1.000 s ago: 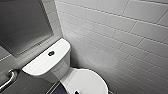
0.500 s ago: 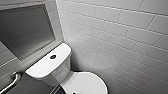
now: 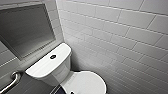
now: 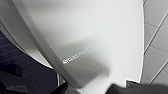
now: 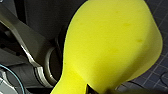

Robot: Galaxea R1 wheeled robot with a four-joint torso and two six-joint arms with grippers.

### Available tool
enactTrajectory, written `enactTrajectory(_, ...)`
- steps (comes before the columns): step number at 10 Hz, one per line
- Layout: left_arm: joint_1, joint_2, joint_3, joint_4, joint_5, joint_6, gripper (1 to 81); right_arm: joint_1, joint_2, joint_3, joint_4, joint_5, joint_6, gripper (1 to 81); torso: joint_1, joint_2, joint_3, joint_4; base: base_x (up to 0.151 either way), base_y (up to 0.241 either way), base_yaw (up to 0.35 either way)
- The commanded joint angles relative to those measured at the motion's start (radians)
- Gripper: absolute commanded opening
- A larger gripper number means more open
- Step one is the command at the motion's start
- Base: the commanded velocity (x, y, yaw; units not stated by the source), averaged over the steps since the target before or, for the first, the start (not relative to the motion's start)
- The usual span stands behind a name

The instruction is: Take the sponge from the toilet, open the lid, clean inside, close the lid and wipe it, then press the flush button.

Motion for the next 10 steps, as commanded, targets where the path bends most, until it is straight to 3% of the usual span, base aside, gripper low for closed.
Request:
enactTrajectory(1, -0.164, -0.056, 0.156, 0.039, -0.090, 0.014, 81.1, -0.024, -0.015, 0.005, -0.017, -0.069, -0.002, 1.0, 0.000, 0.000, 0.000, 0.000, 0.000, 0.000, 0.000)
enactTrajectory(5, -0.167, -0.113, 0.246, 0.039, -0.186, -0.016, 81.1, -0.024, -0.006, -0.002, -0.016, -0.068, 0.000, 1.0, 0.000, 0.000, 0.000, 0.000, 0.000, 0.000, 0.000)
enactTrajectory(10, -0.182, -0.196, 0.257, 0.050, -0.275, -0.343, 81.1, -0.022, 0.003, -0.003, -0.016, -0.069, -0.002, 1.0, 0.000, 0.000, 0.000, 0.000, 0.000, 0.000, 0.000)
